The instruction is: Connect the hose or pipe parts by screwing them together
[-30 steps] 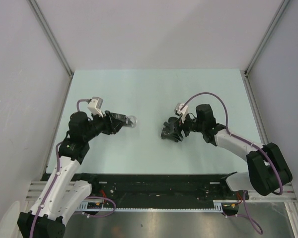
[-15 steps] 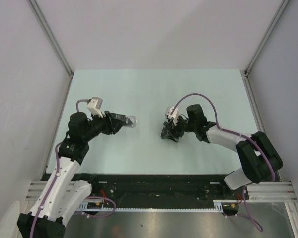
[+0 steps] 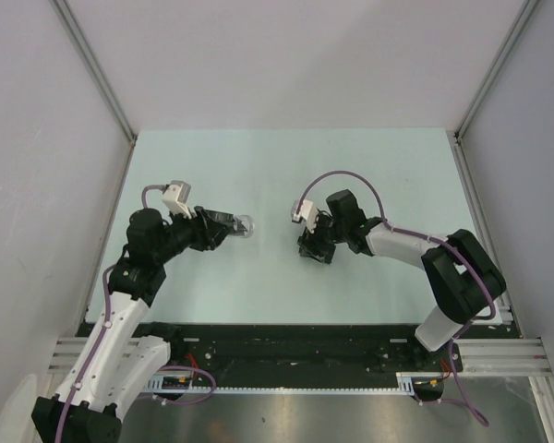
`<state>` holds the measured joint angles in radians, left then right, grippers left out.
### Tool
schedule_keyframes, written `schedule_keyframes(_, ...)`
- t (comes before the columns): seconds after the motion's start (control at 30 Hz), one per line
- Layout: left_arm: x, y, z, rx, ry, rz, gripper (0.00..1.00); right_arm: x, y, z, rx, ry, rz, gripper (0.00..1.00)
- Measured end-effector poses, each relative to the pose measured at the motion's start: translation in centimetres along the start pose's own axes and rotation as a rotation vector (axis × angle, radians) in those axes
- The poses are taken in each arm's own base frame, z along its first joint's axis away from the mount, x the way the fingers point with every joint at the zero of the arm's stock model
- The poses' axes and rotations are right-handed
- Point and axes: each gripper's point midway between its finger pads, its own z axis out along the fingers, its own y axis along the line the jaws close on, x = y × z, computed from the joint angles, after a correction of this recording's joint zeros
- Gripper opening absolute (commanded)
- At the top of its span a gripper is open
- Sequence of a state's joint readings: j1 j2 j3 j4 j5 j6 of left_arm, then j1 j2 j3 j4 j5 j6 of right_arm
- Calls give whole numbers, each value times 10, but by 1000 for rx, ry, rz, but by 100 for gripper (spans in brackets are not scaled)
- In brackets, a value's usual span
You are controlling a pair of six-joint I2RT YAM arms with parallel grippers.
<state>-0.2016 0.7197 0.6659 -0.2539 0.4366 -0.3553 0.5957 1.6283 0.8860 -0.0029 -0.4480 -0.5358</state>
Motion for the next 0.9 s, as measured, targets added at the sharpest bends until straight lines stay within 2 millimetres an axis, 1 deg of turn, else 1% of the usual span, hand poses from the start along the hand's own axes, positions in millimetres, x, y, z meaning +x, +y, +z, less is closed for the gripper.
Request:
schedule_keyframes(0.03,0,0,0,-1,0,0,0,2,1,0,-1,10,-1,68)
schedule_keyframes(0.07,0,0,0,-1,0,0,0,3,1,1,-4,18,-4,60)
schedule_keyframes(0.17,-1,3,0,-18,-4,-2,0,0,4,3,-16,20,-15,54)
schedule_keyframes(0.27,4,15,2,-79,9,-17,0,-5,13,7,-38,14,-28,53)
schedule_keyframes(0.43,21,43,5,-208,74,-56,0,-27,48,19,-103,-30,-44,51)
schedule_keyframes(0.53,30,57,4,-277,108,-76,0,-43,68,26,-136,-71,-56,52)
schedule_keyframes(0.57,34,62,5,-296,121,-83,0,-48,73,27,-143,-84,-61,54)
schedule_keyframes(0.67,43,70,7,-326,162,-107,0,-59,78,33,-149,-123,-68,56)
schedule_keyframes(0.73,49,74,8,-339,188,-121,0,-59,78,39,-147,-134,-63,58)
schedule_keyframes(0.77,51,75,9,-343,200,-126,0,-57,78,42,-148,-132,-57,59)
schedule_keyframes(0.83,54,77,9,-348,213,-133,0,-51,78,49,-153,-120,-43,65)
schedule_keyframes(0.9,55,76,9,-345,215,-134,0,-49,78,53,-156,-121,-38,67)
